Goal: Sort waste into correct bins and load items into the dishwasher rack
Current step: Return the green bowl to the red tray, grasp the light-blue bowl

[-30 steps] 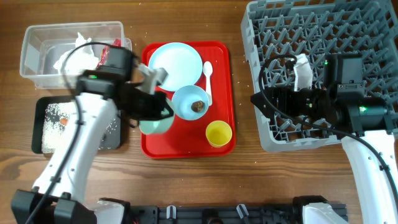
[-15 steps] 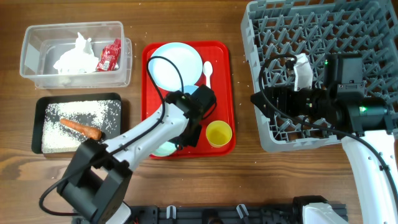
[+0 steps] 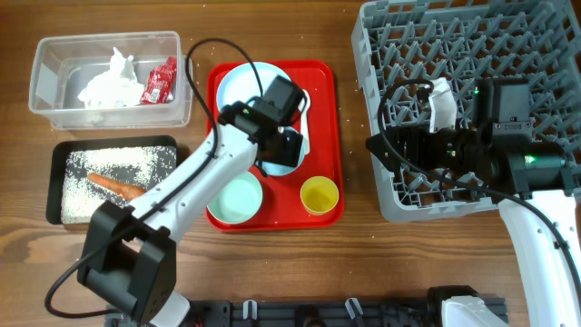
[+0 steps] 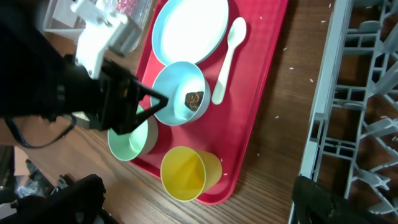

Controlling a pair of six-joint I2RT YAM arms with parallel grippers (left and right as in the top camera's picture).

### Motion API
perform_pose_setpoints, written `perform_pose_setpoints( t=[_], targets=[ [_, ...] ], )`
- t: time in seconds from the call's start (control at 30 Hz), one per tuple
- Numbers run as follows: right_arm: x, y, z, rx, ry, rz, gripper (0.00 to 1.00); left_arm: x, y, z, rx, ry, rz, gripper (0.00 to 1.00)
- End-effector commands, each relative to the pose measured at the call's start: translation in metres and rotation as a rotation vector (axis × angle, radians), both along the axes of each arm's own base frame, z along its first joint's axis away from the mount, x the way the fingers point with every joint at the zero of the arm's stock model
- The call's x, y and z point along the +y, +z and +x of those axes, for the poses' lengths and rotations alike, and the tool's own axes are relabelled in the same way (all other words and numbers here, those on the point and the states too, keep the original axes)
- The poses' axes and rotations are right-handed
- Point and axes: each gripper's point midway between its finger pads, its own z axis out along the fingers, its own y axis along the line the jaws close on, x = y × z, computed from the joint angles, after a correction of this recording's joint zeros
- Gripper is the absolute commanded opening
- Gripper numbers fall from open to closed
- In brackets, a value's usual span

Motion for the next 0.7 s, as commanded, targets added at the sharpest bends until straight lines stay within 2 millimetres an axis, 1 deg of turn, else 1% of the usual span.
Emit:
perform_pose_setpoints(
  t=[0.0,0.07,0.1,0.13,0.2,0.23,0.33,0.4,0.43,0.47,0.5,0.53,0.63,0.67],
  targets=[
    [0.000,0.006,0.003,-0.028,0.007,-0.008,1.00,-0.036,0.009,0.020,-0.090,-0.212,-0.096,0.87],
    [0.000,0.006,0.003,-0.028,0.007,-0.008,1.00,-0.049,-0.001,0.029,-0.115,-0.237,-0.108,0.87],
    [0.000,0.006,0.003,-0.028,0.007,-0.008,1.00,-0.056,-0.010,0.031,-0.112,-0.254,-0.107,0.87],
    [0.000,0.006,0.003,-0.027,0.007,-0.007,1.00,-0.061,-0.019,0.030,-0.100,-0.264,-0.102,0.85],
    [0.000,0.006,0.003,-0.027,0.006,-0.007,1.00,-0.065,-0.031,0.027,-0.080,-0.276,-0.092,0.80],
    [0.000,0.006,0.003,-0.026,0.005,-0.006,1.00,-0.067,-0.037,0.026,-0.070,-0.285,-0.085,0.75],
    [0.000,0.006,0.003,-0.017,-0.006,0.000,1.00,-0.069,-0.053,0.025,-0.047,-0.296,-0.068,0.65],
    [0.000,0.006,0.003,-0.017,-0.006,0.000,1.00,-0.067,-0.063,0.025,-0.037,-0.307,-0.046,0.52],
    [0.000,0.006,0.003,-0.017,-0.006,0.000,1.00,-0.066,-0.066,0.026,-0.033,-0.304,-0.038,0.41],
    [0.000,0.006,0.003,-0.017,-0.006,0.000,1.00,-0.066,-0.069,0.025,-0.027,-0.304,-0.034,0.34],
    [0.000,0.006,0.003,-0.017,-0.006,0.000,1.00,-0.066,-0.071,0.025,-0.022,-0.304,-0.032,0.29],
    [0.000,0.006,0.003,-0.017,-0.006,0.000,1.00,-0.065,-0.072,0.025,-0.021,-0.303,-0.031,0.24],
    [0.000,0.006,0.003,-0.017,-0.006,0.000,1.00,-0.063,-0.072,0.027,-0.030,-0.297,-0.015,0.21],
    [0.000,0.006,0.003,-0.017,-0.006,0.000,1.00,-0.061,-0.072,0.028,-0.036,-0.291,-0.002,0.18]
  ],
)
